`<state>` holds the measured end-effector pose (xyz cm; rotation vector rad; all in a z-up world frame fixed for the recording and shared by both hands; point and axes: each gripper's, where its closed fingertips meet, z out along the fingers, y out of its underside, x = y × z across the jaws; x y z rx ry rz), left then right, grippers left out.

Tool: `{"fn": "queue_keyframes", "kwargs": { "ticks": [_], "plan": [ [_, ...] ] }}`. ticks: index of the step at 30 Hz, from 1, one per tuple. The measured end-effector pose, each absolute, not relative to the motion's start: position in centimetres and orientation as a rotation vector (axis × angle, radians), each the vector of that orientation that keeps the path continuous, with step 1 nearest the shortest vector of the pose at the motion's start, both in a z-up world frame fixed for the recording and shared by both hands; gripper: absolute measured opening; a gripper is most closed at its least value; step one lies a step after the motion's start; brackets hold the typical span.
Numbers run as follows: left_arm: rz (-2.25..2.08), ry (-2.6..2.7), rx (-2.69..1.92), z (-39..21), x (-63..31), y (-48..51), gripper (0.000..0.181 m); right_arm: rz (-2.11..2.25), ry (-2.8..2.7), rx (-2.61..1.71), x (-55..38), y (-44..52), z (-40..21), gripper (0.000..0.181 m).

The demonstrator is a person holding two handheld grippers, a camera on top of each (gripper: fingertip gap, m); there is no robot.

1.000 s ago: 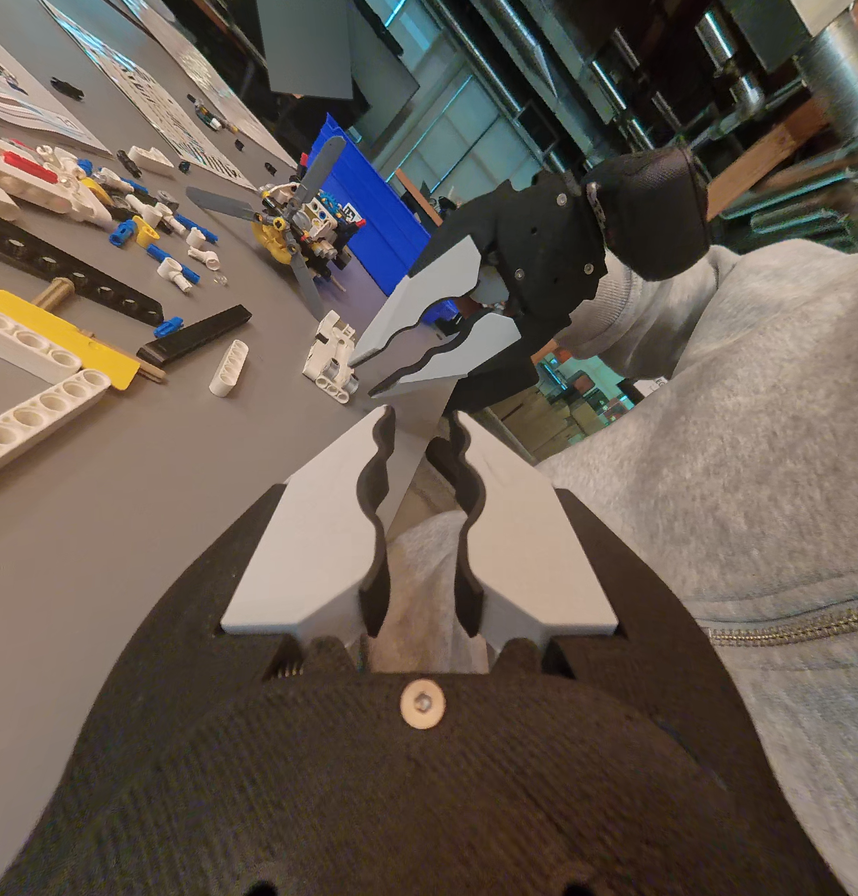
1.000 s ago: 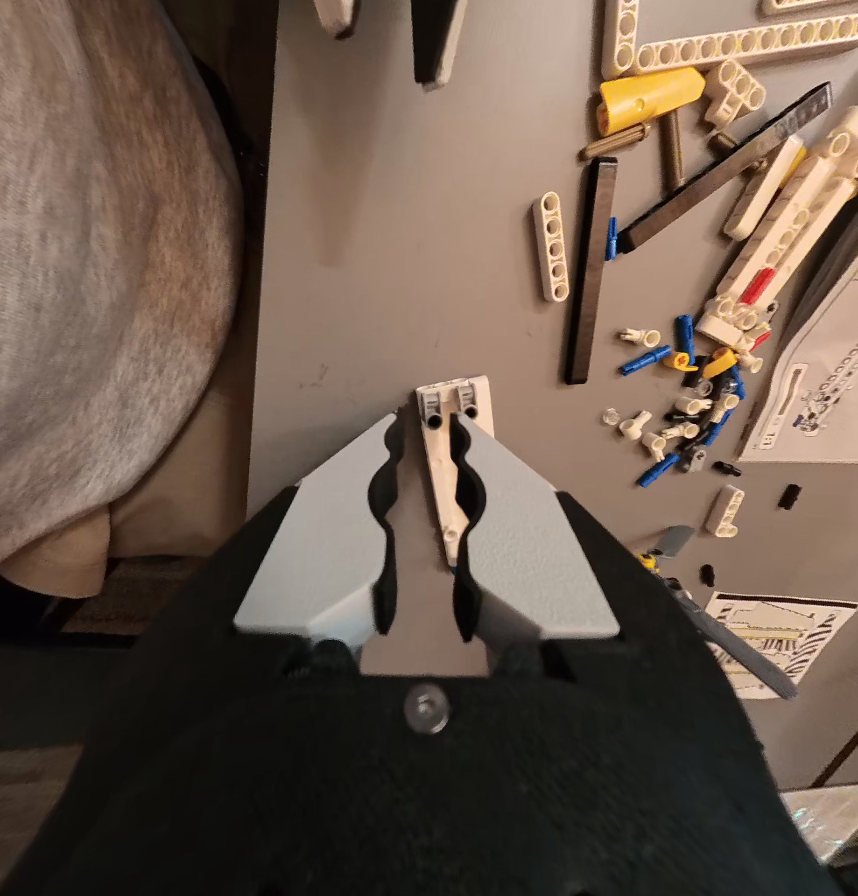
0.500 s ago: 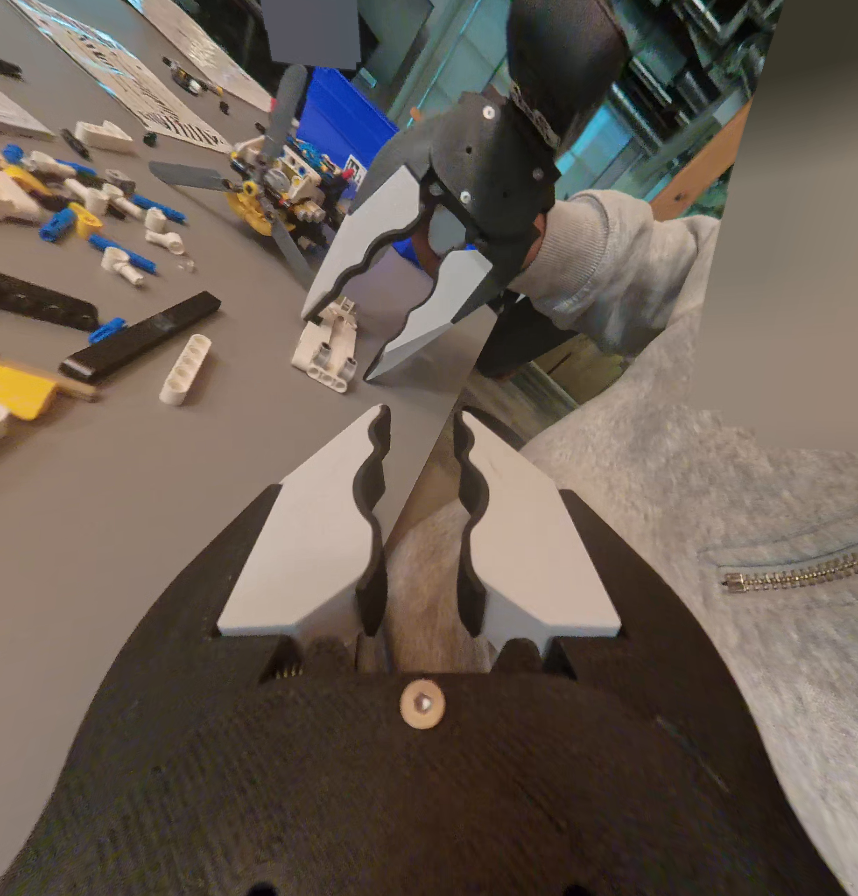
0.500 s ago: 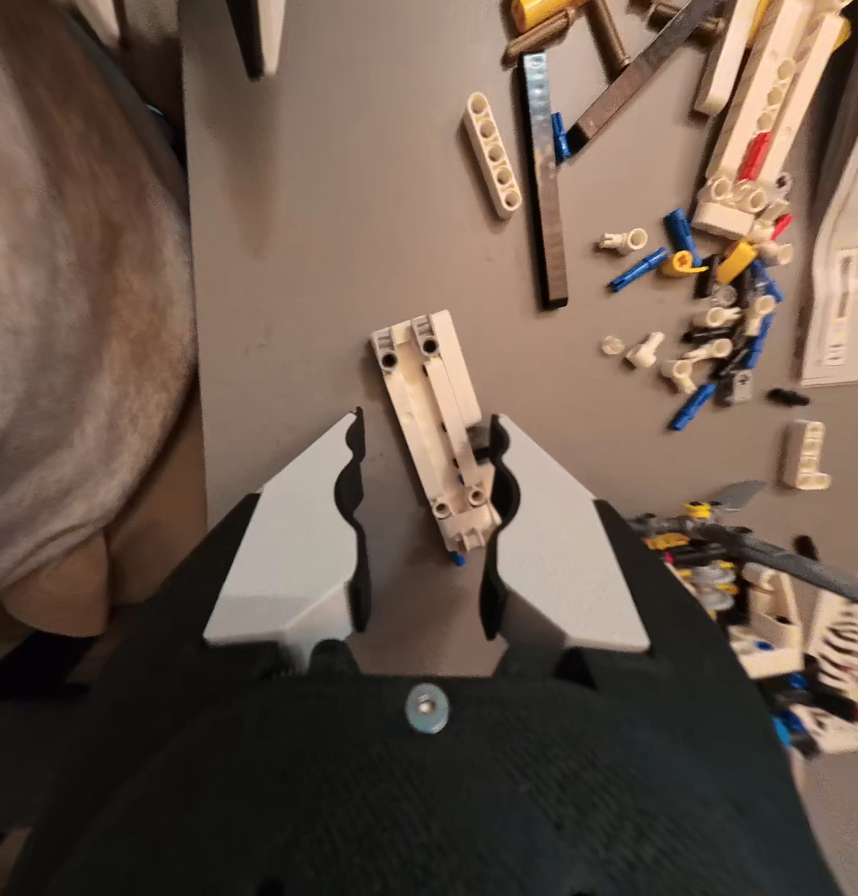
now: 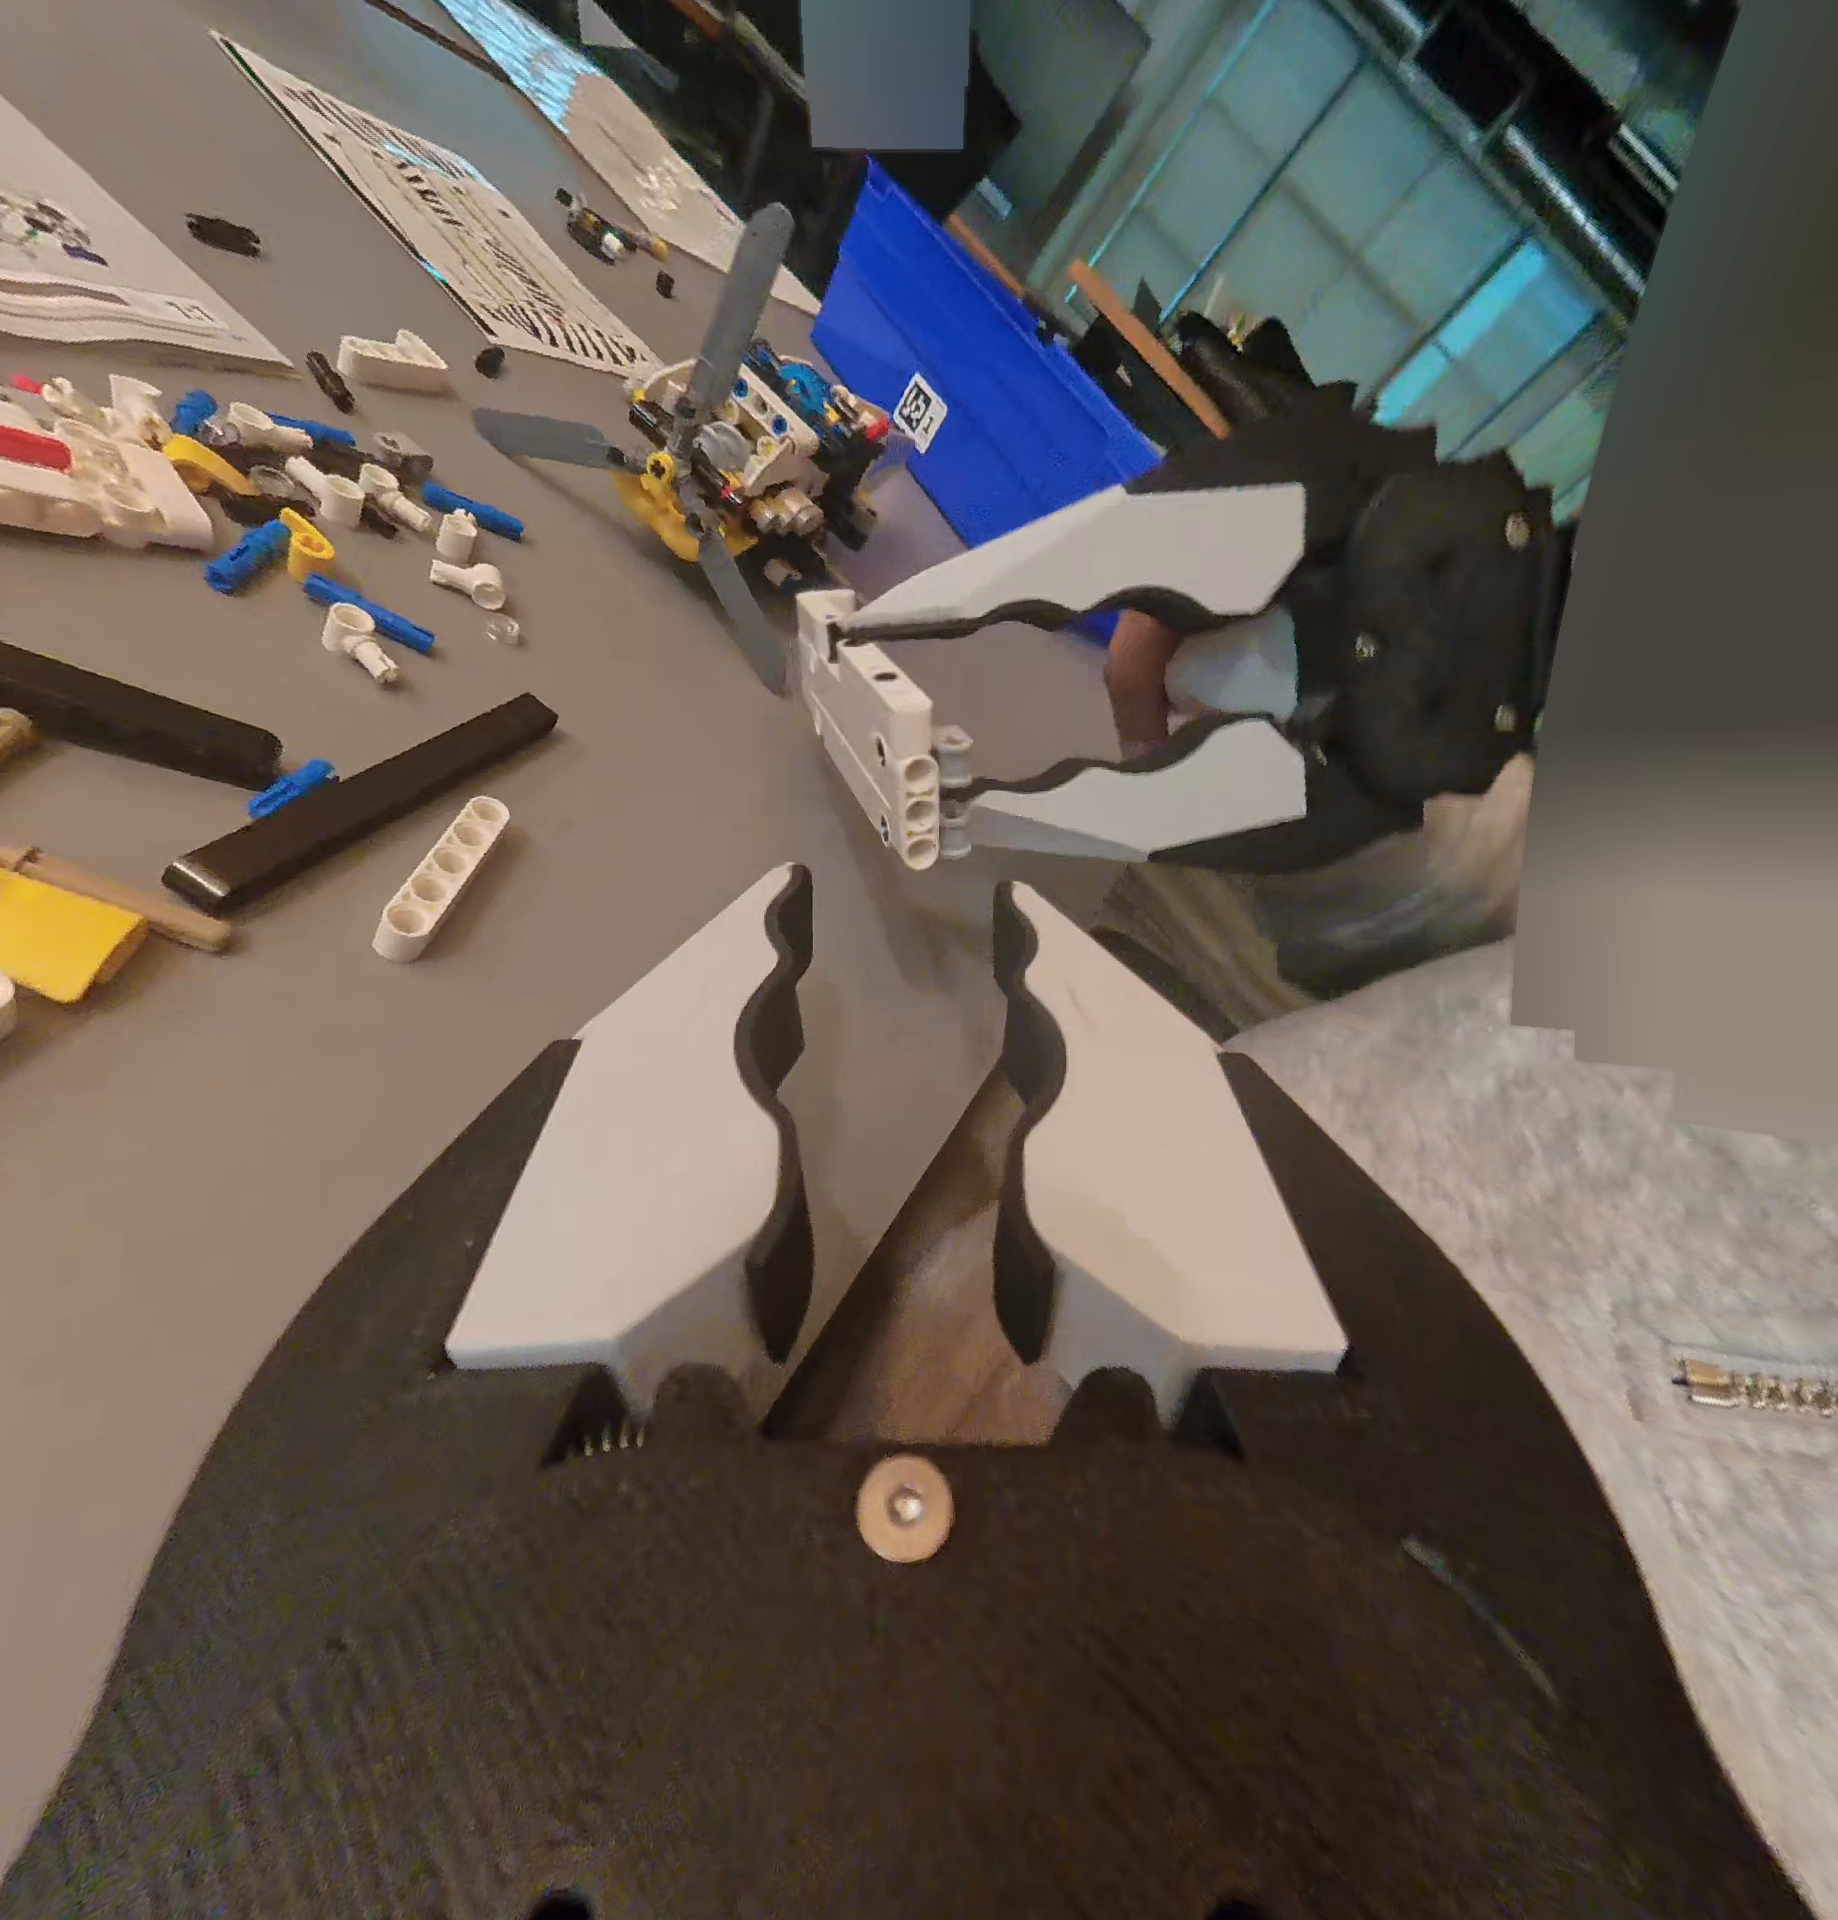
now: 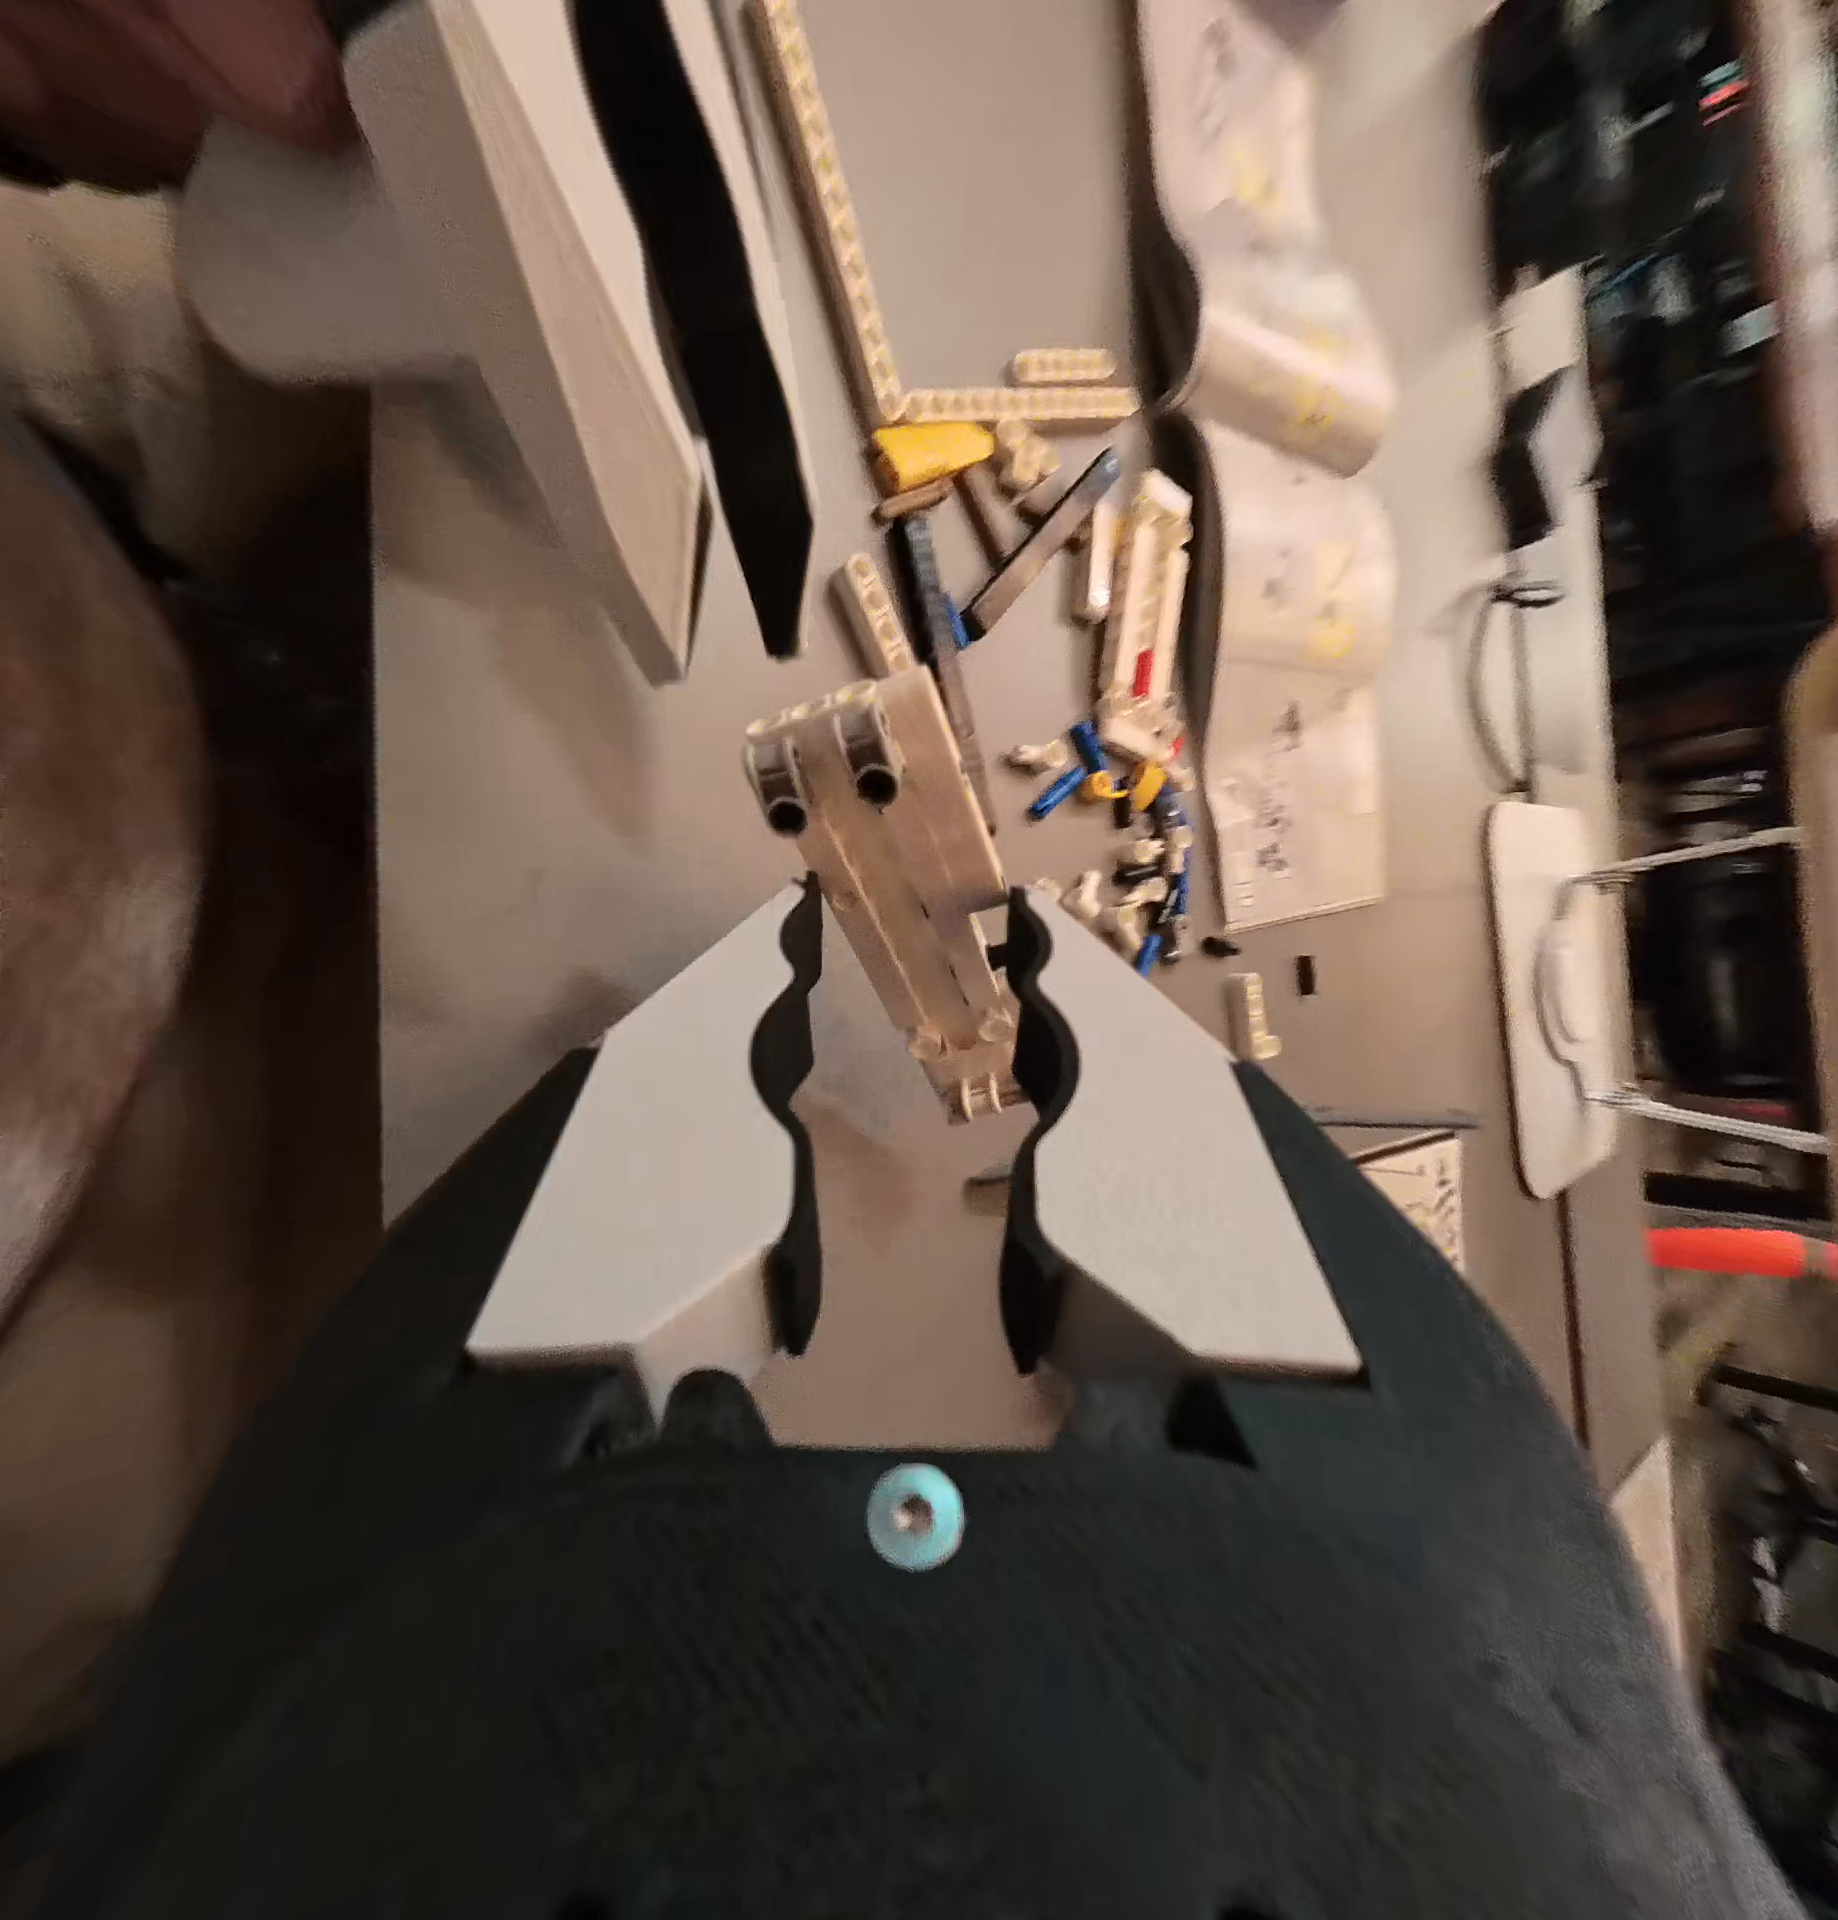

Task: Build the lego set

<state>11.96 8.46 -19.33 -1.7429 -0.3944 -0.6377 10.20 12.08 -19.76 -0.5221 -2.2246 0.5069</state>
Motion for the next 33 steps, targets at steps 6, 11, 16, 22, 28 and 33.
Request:
{"fn": "queue_keyframes", "kwargs": {
  "ticks": [6, 11, 16, 22, 28, 33],
  "plan": [
    [-0.831, -0.505, -1.591, -17.6, 12.2, 9.4, 0.035, 0.579, -1.987, -0.630, 9.7, 12.2, -18.5, 0.034],
    [-0.845, -0.564, -1.571, -17.7, 12.4, 10.3, 0.031, 0.613, -1.929, -0.711, 10.0, 11.7, -18.6, 0.035],
    [-0.838, -0.541, -1.609, -17.9, 13.1, 10.6, 0.020, 0.634, -1.933, -0.720, 10.9, 12.0, -18.5, 0.034],
    [-0.983, -0.490, -1.638, -17.7, 14.5, 10.5, 0.016, 0.841, -1.929, -0.648, 12.2, 11.9, -17.9, 0.042],
    [-1.103, -0.481, -1.645, -17.7, 15.3, 10.5, 0.016, 0.913, -1.993, -0.577, 12.6, 11.3, -18.6, 0.050],
    [-1.250, -0.497, -1.576, -17.2, 15.4, 10.2, 0.016, 0.964, -1.997, -0.560, 12.9, 11.1, -18.5, 0.035]
  ]
}}
